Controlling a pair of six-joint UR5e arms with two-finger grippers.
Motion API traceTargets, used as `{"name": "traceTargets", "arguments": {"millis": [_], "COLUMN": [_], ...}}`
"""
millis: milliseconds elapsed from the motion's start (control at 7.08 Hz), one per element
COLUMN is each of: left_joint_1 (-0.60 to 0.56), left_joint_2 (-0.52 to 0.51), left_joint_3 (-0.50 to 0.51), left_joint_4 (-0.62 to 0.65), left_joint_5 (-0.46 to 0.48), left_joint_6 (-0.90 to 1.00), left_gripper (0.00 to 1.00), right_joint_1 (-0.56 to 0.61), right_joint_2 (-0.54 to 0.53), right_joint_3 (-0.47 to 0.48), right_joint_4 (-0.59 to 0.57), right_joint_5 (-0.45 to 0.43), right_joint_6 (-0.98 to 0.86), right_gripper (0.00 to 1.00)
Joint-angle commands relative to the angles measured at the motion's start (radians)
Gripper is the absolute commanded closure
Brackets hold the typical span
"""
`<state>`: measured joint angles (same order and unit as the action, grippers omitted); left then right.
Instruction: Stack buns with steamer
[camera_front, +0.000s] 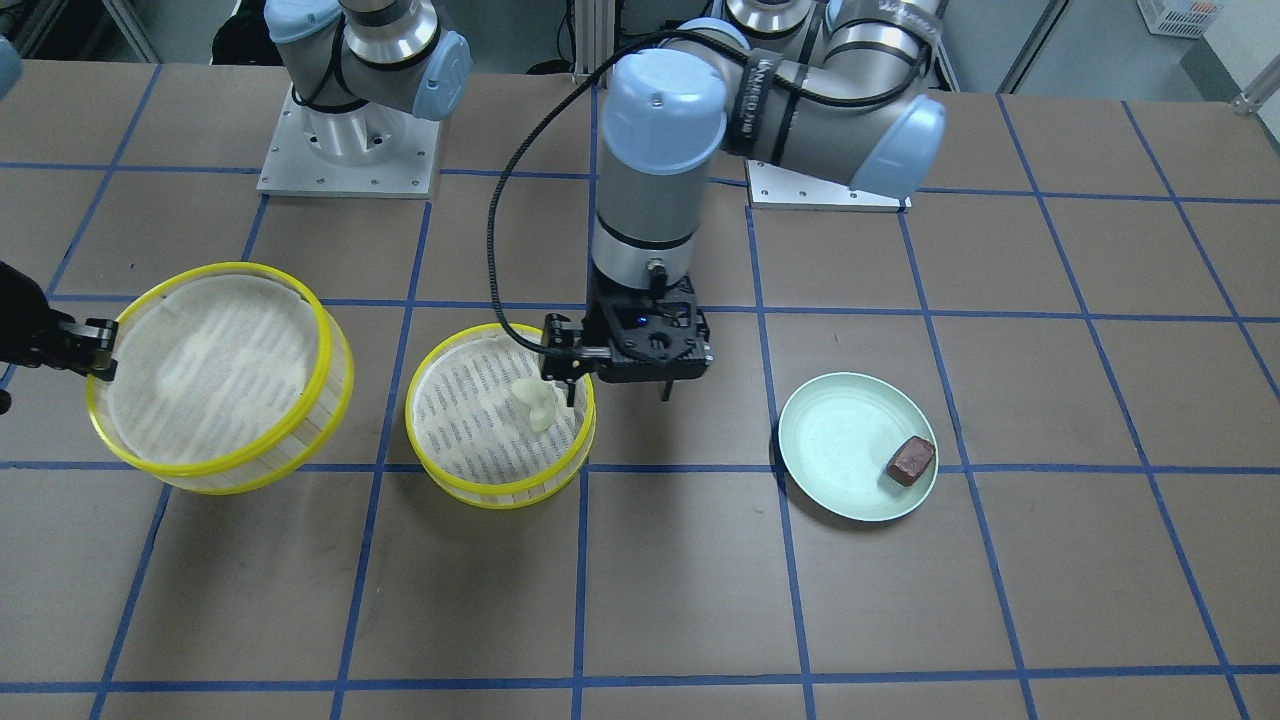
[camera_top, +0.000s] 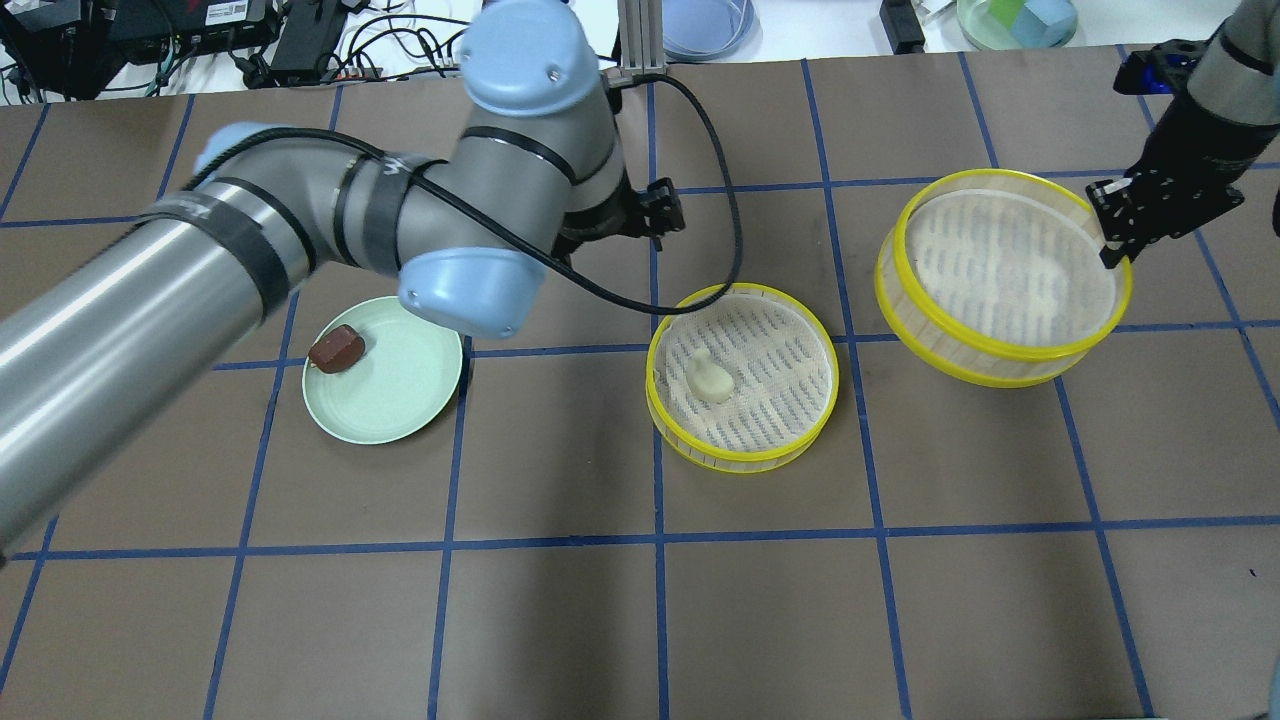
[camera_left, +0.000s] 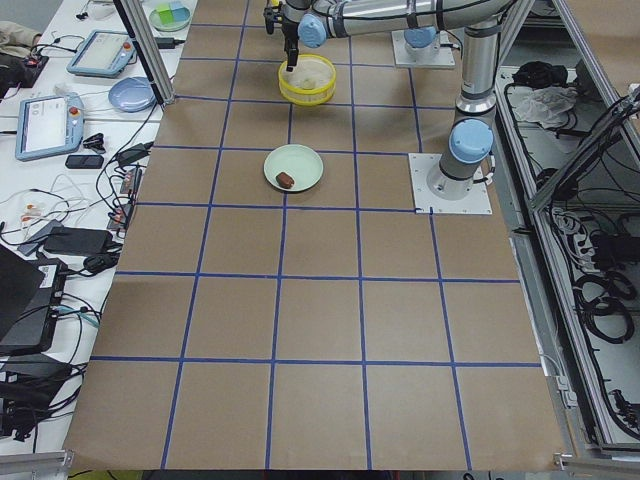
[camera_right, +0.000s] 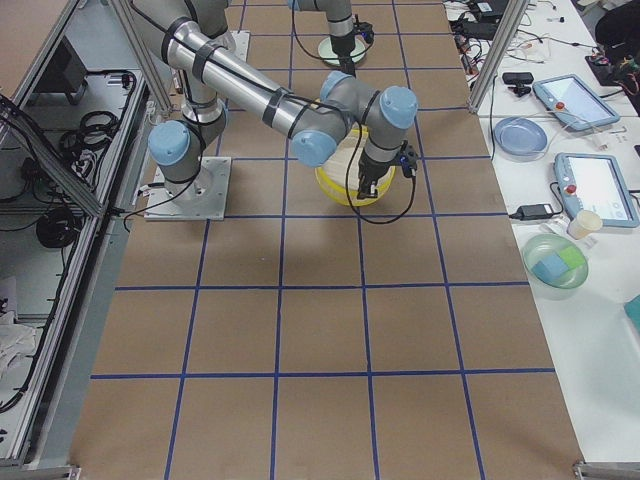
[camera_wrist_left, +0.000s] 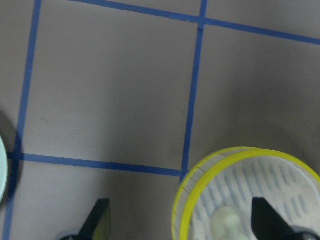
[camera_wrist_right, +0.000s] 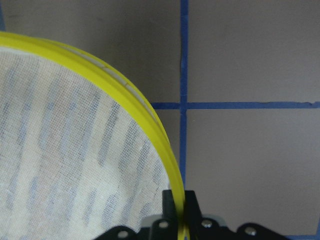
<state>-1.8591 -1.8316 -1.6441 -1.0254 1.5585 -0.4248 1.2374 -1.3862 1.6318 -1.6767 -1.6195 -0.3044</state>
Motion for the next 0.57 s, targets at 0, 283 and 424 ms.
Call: {"name": "traceTargets", "arguments": {"millis": [0, 283, 424], "left_joint_1": [0.206, 0.38, 0.438], "left_joint_2": [0.043, 0.035, 0.005], "left_joint_3": [-0.016, -0.067, -0.112], "left_joint_4": [-0.097, -0.12, -0.108], "left_joint_5": [0.0, 0.003, -0.003], "left_joint_6": [0.255, 0.432, 0.473], "left_gripper": [0.0, 0.0, 0.01], "right_joint_1": [0.199, 0.348, 0.375], "right_joint_2": [-0.031, -0.01, 0.002], "right_joint_3": [0.04, 0.046, 0.087], "right_joint_4": [-0.009, -0.065, -0.131], "right_joint_5": [-0.008, -0.01, -0.01], "right_joint_6": [0.239, 0.324, 0.33], "right_gripper": [1.0, 1.0, 1.0]}}
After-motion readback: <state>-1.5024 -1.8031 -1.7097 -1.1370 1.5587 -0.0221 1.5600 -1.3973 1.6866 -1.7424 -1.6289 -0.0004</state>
